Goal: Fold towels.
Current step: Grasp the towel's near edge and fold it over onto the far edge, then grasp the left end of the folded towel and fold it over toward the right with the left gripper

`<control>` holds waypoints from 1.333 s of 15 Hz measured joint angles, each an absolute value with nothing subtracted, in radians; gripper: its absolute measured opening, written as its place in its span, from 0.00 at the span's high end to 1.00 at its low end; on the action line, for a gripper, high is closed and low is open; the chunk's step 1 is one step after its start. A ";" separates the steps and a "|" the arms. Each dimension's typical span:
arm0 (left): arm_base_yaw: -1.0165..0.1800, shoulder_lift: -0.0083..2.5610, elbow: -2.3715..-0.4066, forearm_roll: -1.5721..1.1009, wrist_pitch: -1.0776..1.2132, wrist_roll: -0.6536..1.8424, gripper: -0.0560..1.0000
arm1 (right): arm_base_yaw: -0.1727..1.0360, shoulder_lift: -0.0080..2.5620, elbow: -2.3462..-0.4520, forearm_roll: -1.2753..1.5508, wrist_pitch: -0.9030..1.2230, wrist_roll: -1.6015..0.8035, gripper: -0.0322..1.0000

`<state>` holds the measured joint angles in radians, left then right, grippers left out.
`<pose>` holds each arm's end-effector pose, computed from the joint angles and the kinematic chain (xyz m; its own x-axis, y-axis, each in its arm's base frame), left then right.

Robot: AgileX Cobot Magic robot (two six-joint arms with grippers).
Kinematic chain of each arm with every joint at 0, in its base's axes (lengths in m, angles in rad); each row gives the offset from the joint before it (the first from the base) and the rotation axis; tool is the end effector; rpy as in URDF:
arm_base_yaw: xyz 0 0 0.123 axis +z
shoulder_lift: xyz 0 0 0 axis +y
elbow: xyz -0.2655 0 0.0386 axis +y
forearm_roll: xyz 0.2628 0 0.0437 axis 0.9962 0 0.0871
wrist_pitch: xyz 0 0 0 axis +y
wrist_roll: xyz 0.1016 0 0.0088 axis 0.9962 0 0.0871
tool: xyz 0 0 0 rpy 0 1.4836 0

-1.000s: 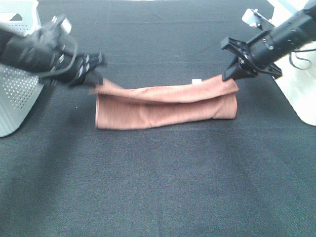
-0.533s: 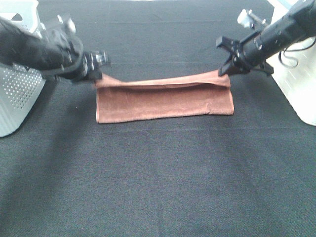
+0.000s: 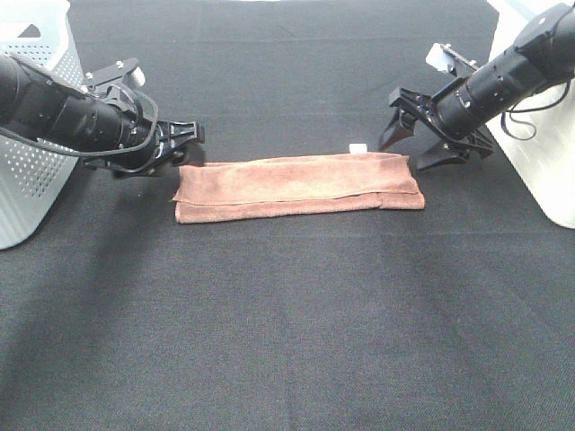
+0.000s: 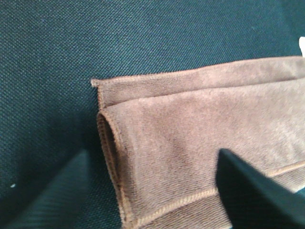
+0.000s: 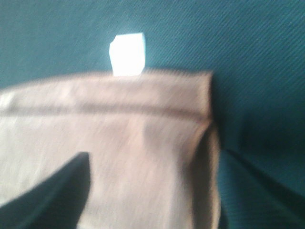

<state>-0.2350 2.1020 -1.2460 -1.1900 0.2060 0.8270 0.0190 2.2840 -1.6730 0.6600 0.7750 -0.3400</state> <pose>0.4228 -0.1212 0.0875 -0.8049 -0.1587 -0.5718 0.0755 0.9283 -0.3640 0.4771 0.0529 0.0983 -0.9423 0.1316 -0.3078 -0.0240 0.8905 0.4543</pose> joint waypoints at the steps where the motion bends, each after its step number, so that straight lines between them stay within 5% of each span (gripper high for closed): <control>1: -0.235 2.102 -1.247 -1.162 0.207 0.820 0.23 | 0.019 2.275 -1.673 0.632 0.821 -0.339 0.26; 10: -0.235 2.204 -1.321 -1.063 0.346 0.534 0.26 | 0.019 2.235 -1.675 0.487 0.955 -0.242 0.25; 13: -0.235 2.287 -1.448 -1.067 0.460 0.479 0.42 | 0.019 2.235 -1.675 0.484 0.955 -0.242 0.25; 16: -0.235 2.310 -1.468 -1.045 0.496 0.437 0.88 | 0.019 2.235 -1.675 0.484 0.952 -0.242 0.25; 20: -0.232 2.262 -1.470 -0.902 0.505 0.375 0.92 | 0.019 2.235 -1.675 0.484 0.947 -0.242 0.25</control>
<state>-0.2320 2.2620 -1.4700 -0.9020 0.5050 0.3750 0.0190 2.2350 -1.6750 0.4840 0.9470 -0.2420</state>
